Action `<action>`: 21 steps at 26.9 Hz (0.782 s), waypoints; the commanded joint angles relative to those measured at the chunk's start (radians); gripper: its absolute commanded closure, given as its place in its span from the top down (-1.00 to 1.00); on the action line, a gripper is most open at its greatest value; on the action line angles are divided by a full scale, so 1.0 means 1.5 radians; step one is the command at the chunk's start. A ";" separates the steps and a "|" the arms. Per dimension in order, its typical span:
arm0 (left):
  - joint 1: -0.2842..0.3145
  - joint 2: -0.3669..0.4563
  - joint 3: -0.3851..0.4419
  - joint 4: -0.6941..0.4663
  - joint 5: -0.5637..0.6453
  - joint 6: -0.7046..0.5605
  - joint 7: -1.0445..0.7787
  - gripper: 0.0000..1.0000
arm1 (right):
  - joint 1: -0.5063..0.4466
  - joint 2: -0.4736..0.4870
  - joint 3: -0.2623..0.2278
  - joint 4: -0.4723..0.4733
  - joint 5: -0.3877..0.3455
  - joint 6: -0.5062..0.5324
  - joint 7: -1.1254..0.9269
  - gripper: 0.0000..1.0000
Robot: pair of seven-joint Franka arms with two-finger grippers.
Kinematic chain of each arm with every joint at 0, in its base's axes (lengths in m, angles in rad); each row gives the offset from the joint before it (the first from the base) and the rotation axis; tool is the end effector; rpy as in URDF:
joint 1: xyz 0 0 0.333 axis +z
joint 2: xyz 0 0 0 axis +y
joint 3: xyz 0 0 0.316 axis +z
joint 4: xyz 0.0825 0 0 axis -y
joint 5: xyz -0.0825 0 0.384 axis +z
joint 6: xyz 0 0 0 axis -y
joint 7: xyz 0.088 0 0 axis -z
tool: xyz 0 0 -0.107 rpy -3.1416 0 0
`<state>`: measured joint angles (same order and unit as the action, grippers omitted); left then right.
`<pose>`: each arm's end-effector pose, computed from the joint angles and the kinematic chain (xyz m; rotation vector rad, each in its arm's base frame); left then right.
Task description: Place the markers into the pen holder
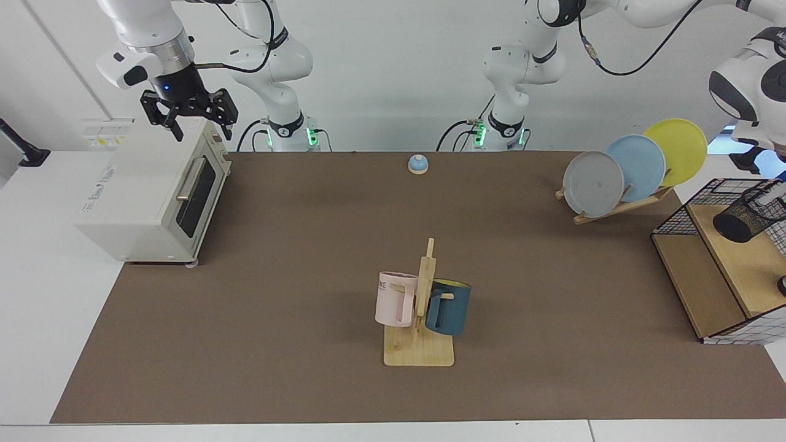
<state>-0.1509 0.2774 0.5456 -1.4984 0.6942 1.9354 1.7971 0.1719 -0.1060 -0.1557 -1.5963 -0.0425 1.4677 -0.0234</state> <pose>0.6072 0.2518 0.5702 -1.7010 1.8030 0.8364 0.5108 -0.0016 0.6594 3.1150 0.0573 -0.0374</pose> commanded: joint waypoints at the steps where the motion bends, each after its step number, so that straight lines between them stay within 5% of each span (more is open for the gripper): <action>1: -0.003 0.010 -0.002 -0.007 0.012 -0.001 -0.059 1.00 | -0.006 -0.013 0.004 -0.003 0.014 -0.007 -0.023 1.00; 13: -0.007 0.000 -0.092 0.022 -0.052 -0.131 -0.132 1.00 | -0.016 0.009 0.004 0.003 -0.001 -0.017 -0.029 1.00; 21: -0.008 -0.013 -0.097 0.002 -0.218 -0.144 -0.204 1.00 | -0.013 0.032 0.003 0.014 0.002 -0.015 -0.030 1.00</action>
<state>-0.1625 0.2852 0.3986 -1.4690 0.4897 1.7498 1.5645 0.1628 -0.0786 -0.1580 -1.5983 -0.0449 1.4563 -0.0299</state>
